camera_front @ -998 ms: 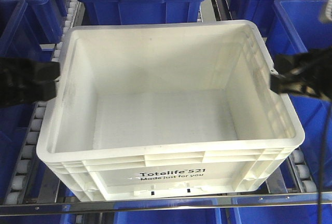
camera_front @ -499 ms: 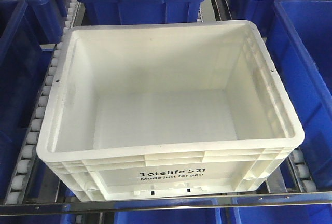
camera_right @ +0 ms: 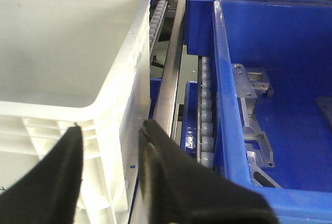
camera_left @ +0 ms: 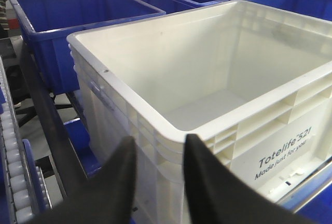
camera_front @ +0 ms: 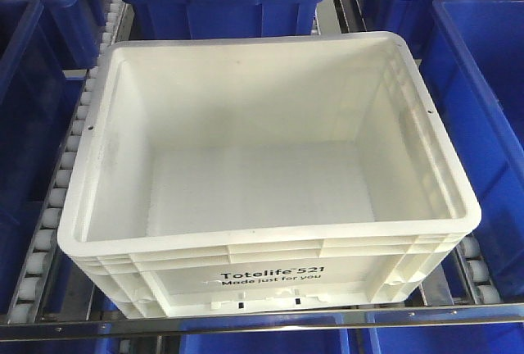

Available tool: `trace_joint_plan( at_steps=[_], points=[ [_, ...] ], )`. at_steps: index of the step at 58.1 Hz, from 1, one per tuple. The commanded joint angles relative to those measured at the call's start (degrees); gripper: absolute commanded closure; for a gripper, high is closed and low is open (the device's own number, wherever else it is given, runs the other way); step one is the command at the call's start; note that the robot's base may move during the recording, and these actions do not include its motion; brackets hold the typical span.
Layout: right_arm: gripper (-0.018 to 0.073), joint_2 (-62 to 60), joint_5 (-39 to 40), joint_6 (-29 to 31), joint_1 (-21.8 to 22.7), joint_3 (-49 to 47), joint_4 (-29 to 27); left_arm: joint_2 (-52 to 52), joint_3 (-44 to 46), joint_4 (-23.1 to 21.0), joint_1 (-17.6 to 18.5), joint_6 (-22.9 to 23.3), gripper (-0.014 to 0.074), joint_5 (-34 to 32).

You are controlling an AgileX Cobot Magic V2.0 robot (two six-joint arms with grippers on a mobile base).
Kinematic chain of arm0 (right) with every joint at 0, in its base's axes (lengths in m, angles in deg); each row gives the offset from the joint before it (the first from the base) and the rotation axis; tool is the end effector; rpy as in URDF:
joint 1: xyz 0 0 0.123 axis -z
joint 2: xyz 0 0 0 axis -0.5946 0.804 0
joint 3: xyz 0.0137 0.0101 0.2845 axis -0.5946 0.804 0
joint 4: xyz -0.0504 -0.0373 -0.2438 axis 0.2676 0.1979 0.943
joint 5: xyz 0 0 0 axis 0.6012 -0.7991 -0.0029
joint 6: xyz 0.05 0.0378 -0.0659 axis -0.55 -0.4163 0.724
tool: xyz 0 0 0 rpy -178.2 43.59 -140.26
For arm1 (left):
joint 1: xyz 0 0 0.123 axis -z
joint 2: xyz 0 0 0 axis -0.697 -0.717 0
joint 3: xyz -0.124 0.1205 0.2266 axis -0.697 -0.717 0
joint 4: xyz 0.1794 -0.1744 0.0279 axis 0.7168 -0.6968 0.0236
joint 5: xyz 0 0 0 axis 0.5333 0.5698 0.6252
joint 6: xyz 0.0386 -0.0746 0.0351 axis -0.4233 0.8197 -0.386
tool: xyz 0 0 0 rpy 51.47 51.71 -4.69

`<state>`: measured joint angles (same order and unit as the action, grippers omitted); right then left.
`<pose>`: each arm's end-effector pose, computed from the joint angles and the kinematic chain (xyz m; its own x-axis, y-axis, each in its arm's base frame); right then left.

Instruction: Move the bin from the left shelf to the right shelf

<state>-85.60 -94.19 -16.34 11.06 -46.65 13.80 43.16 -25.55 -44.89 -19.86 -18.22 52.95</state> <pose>0.0318 0.0022 0.2674 -0.1286 -0.0247 -0.9914 -0.3074 0.9515 0.0162 0.0341 -0.0200 0.2628 -0.0814 0.0684 -0.9943 0.4553 0.8900 0.0239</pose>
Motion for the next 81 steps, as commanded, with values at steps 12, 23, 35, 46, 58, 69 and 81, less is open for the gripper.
trace_joint_plan(
  at_steps=[12, 23, 35, 46, 58, 69, 81],
  points=[
    [0.0567, 1.2, 3.5, 0.5, 0.3, -1.4, 0.6, -0.6, 1.4, -0.7, 0.3, -0.1, 0.0604, -4.0],
    [0.0567, 1.2, 3.2, 0.5, 0.3, -1.4, 0.6, -0.6, 1.4, -0.7, 0.3, -0.1, 0.0604, -3.9],
    [0.0567, 1.2, 3.2, 0.5, 0.3, -1.4, 0.6, -0.6, 1.4, -0.7, 0.3, -0.1, 0.0604, -3.9],
    [0.0567, 1.2, 3.2, 0.5, 0.3, -1.4, 0.6, -0.6, 1.4, -0.7, 0.3, -0.1, 0.0604, -3.9],
    [0.0567, 1.2, 3.2, 0.5, 0.3, -1.4, 0.6, -0.6, -2.0, 0.3, -1.5, -1.3, 0.0603, -5.1],
    [0.0567, 1.2, 3.2, 0.5, 0.3, -1.4, 0.6, -0.6, -6.6, 1.8, -9.3, -1.4, 0.0603, -5.7],
    [0.0567, 1.2, 3.2, 0.5, 0.3, -1.4, 0.6, 2.4, -10.6, 8.8, -16.1, -1.6, 0.0603, -8.2]
  ],
)
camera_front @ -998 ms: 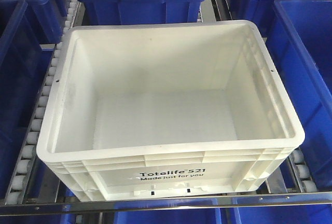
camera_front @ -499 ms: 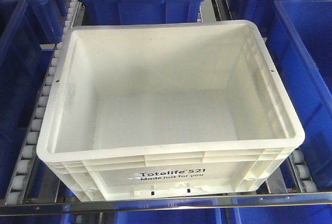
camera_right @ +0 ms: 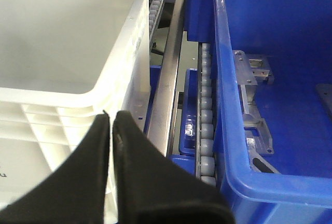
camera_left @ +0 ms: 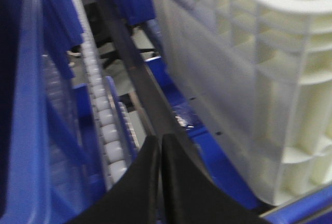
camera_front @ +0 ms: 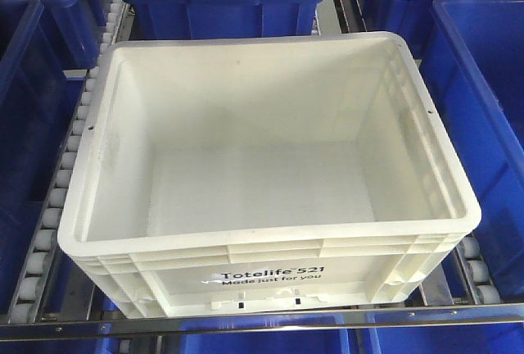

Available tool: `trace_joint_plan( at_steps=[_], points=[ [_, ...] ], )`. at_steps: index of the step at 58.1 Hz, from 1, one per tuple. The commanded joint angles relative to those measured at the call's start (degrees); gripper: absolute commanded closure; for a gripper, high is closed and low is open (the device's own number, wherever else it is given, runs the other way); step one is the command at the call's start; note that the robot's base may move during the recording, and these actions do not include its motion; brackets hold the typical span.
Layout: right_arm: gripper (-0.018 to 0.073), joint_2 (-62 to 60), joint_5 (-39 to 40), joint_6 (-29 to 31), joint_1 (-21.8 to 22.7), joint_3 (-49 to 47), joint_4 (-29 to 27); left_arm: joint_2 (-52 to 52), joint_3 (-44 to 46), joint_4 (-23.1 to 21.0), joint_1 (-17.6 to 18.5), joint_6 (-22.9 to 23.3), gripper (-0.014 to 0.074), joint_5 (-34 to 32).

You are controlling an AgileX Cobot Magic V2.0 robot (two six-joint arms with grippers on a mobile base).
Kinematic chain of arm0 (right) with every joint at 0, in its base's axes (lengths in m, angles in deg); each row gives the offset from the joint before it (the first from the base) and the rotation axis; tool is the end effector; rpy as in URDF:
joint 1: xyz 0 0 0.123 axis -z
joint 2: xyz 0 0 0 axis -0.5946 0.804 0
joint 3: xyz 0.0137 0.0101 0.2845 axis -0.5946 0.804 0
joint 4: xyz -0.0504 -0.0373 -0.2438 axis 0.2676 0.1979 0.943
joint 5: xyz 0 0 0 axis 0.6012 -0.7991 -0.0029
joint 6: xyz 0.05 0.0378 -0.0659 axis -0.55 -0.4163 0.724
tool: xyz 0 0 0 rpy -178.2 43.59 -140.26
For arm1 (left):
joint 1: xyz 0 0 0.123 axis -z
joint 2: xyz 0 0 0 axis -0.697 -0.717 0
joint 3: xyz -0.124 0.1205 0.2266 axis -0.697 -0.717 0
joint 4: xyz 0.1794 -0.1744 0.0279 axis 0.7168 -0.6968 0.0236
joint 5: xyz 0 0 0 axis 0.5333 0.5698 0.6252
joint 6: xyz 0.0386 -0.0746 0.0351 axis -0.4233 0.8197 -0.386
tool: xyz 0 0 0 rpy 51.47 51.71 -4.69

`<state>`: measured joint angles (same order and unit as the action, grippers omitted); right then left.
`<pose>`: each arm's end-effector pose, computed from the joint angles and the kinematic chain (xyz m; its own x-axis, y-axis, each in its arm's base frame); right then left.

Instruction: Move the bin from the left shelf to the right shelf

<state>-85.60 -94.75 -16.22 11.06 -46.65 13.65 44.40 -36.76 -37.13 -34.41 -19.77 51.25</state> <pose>0.0317 0.0020 0.2665 -0.1379 -0.0276 -0.9901 -0.3063 0.9518 0.0162 0.0498 -0.0076 0.2022 -0.2119 0.2172 -0.9529 0.2003 0.9640 0.1752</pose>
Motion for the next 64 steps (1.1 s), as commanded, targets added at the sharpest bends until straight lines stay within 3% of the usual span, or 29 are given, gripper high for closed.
trace_joint_plan(
  at_steps=[1, 14, 22, 53, 57, 64],
  points=[
    [0.0567, 1.2, 3.8, 0.4, 0.3, -1.4, 0.7, 1.6, 0.1, 1.0, -2.1, 0.1, 0.0603, -7.2],
    [0.0567, 1.1, 3.8, 0.4, 0.3, -1.4, 0.7, 2.1, -4.2, -6.8, -9.9, 0.5, 0.0603, -17.5],
    [0.0567, 1.1, 3.8, 0.4, 0.3, -1.4, 0.7, 2.1, -7.1, -8.0, -13.1, 1.1, 0.0603, -23.3],
    [0.0567, 1.1, 3.7, 0.4, 0.3, -1.4, 0.7, 2.1, -7.1, -7.1, -9.0, 2.0, 0.0603, -24.6],
    [0.0567, 1.1, 3.7, 0.4, 0.3, -1.4, 0.7, 2.1, -7.1, -4.6, -8.9, 3.2, 0.0603, -24.6],
    [0.0567, 1.1, 3.7, 0.4, 0.3, -1.4, 0.7, 2.1, -7.1, 2.5, -7.3, 10.0, 0.0603, -24.6]
  ],
)
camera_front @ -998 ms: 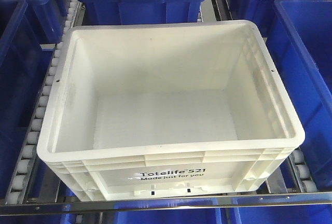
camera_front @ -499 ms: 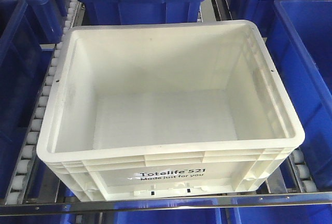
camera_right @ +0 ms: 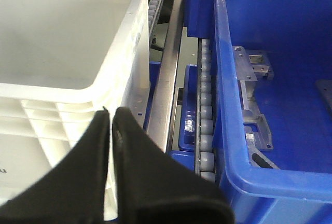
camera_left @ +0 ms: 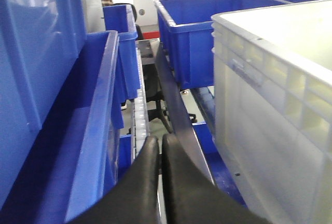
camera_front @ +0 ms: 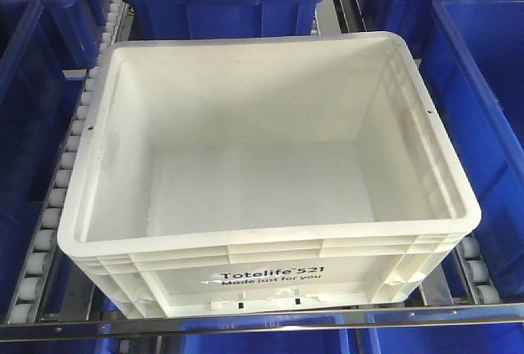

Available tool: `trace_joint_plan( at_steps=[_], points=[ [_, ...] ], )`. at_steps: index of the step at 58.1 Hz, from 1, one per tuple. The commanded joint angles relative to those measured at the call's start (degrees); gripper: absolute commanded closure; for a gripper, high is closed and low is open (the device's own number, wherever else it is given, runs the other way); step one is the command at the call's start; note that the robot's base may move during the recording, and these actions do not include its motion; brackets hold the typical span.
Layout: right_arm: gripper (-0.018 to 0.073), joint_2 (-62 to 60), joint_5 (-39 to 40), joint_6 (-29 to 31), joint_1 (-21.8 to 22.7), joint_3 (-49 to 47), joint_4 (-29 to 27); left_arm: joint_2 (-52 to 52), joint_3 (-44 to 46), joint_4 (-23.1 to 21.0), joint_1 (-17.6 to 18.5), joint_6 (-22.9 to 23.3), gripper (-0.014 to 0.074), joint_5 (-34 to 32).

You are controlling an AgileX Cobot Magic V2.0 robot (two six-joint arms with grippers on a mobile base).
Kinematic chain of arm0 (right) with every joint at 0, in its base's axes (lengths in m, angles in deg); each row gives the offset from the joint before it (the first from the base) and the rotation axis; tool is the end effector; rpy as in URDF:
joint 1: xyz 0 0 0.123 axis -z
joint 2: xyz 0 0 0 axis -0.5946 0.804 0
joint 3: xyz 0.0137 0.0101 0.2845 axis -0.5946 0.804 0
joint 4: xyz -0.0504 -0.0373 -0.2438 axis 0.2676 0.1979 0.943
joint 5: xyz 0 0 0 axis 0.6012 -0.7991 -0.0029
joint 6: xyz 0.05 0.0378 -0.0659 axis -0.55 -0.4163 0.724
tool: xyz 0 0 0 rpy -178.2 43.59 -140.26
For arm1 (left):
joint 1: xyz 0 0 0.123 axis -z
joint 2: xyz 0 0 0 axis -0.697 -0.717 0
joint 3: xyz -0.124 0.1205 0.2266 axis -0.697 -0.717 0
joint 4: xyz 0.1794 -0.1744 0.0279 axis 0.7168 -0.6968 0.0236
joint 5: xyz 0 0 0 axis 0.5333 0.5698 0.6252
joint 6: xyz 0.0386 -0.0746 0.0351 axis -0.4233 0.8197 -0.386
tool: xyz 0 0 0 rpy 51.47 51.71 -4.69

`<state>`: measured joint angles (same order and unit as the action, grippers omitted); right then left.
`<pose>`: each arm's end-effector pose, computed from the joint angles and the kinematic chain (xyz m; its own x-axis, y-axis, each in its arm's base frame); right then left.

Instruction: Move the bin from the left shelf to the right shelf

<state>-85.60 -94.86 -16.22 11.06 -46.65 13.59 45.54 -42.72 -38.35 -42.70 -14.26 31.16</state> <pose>0.0317 0.0020 0.2664 -0.1400 -0.0273 -0.9898 -0.3063 0.9518 0.0171 0.0567 -0.0014 0.1999 0.0176 0.0633 -0.9978 0.0245 0.9977 0.0637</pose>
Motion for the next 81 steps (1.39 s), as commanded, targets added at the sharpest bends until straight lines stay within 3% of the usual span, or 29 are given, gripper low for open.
trace_joint_plan(
  at_steps=[1, 70, 74, 81],
  points=[
    [0.0567, 1.1, 3.9, 0.4, 0.3, -1.4, 0.7, 0.9, -1.1, 4.4, 1.1, 5.4, 0.0603, -4.5],
    [0.0567, 1.1, 3.9, 0.4, 0.4, -1.4, 0.7, 0.9, -1.1, 4.2, 1.0, 6.5, 0.0603, -4.5],
    [0.0567, 1.1, 4.3, 0.4, 1.7, -1.4, 0.8, 0.9, -1.1, 4.2, 1.0, 6.5, 0.0603, -4.5],
    [0.0567, 1.0, 6.9, 1.6, 8.3, -0.6, -0.7, 0.9, -1.1, 4.2, 1.0, 6.5, 0.0603, -4.5]
  ],
)
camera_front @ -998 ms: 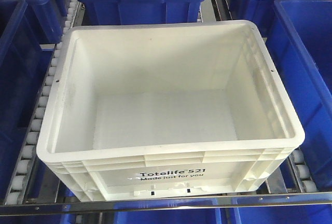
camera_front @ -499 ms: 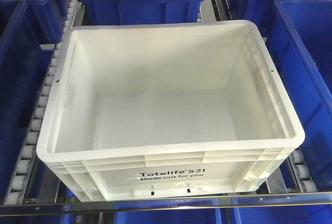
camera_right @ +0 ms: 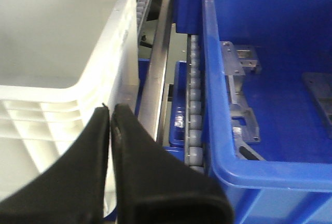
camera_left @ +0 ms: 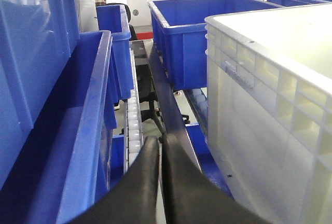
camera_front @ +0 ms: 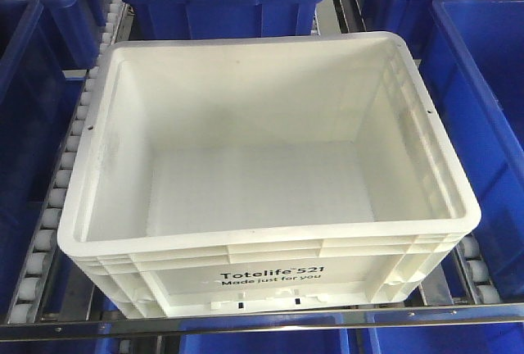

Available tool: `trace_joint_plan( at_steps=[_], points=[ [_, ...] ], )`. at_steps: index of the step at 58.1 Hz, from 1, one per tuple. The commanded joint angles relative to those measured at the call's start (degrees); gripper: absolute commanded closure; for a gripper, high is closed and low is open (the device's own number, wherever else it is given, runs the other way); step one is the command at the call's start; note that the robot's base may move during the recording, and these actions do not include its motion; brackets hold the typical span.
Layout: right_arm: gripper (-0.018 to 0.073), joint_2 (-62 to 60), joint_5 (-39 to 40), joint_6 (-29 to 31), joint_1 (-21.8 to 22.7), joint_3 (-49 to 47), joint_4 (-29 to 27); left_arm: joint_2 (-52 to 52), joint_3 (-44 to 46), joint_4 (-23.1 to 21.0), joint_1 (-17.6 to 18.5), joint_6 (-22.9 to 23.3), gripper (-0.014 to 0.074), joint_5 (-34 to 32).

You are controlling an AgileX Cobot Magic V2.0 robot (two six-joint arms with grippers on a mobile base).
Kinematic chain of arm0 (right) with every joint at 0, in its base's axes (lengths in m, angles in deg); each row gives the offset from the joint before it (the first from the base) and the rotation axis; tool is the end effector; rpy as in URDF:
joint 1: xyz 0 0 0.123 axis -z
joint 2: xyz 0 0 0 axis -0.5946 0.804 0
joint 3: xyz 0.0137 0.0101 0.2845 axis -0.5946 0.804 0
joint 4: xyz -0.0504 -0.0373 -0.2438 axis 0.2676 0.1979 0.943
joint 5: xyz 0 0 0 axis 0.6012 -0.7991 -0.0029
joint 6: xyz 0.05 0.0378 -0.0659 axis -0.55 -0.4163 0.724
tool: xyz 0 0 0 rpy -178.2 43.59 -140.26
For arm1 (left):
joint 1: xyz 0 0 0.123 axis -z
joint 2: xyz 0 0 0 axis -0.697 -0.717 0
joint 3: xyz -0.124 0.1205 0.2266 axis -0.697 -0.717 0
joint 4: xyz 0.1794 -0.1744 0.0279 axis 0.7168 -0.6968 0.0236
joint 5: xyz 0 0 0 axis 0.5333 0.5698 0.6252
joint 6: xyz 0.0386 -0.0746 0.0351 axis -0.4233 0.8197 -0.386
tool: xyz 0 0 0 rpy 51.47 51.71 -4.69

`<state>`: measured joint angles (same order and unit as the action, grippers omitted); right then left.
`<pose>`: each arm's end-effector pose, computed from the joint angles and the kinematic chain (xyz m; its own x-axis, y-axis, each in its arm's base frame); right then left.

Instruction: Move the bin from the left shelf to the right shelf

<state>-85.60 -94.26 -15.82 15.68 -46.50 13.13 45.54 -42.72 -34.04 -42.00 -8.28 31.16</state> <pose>0.0320 0.0002 0.2664 -0.1353 -0.0149 -0.9907 -0.2349 0.9719 0.0175 0.0567 -0.0017 0.1999 0.0174 0.0339 -0.9993 0.0329 0.9989 0.0344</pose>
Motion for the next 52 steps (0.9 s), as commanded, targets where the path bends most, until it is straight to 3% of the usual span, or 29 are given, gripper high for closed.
trace_joint_plan(
  at_steps=[1, 11, 18, 24, 31, 52],
  points=[
    [0.0567, 1.0, 7.1, 1.5, 4.9, -0.1, -0.4, 0.9, -1.1, -0.1, 0.3, 0.5, 0.0603, -4.5],
    [0.0567, 1.0, 21.5, 3.0, 15.8, 8.7, -2.2, 0.9, -1.1, -0.1, 0.3, 0.5, 0.0603, -4.5],
    [0.0567, 1.0, 31.2, 3.2, 19.8, 15.6, -2.8, 0.9, -1.1, -0.1, 0.3, 0.5, 0.0603, -4.5],
    [0.0567, 1.0, 36.1, 6.5, 21.0, 19.0, -6.7, 0.9, -1.1, -0.1, 0.3, 0.5, 0.0603, -4.5],
    [0.0567, 1.0, 36.1, 8.9, 20.9, 20.4, -10.4, 0.9, -1.1, -0.1, 0.3, 0.5, 0.0603, -4.5],
    [0.0567, 1.0, 35.8, 8.9, 20.9, 20.4, -8.2, 0.9, -1.1, -0.1, 0.3, 0.5, 0.0603, -4.5]
  ],
)
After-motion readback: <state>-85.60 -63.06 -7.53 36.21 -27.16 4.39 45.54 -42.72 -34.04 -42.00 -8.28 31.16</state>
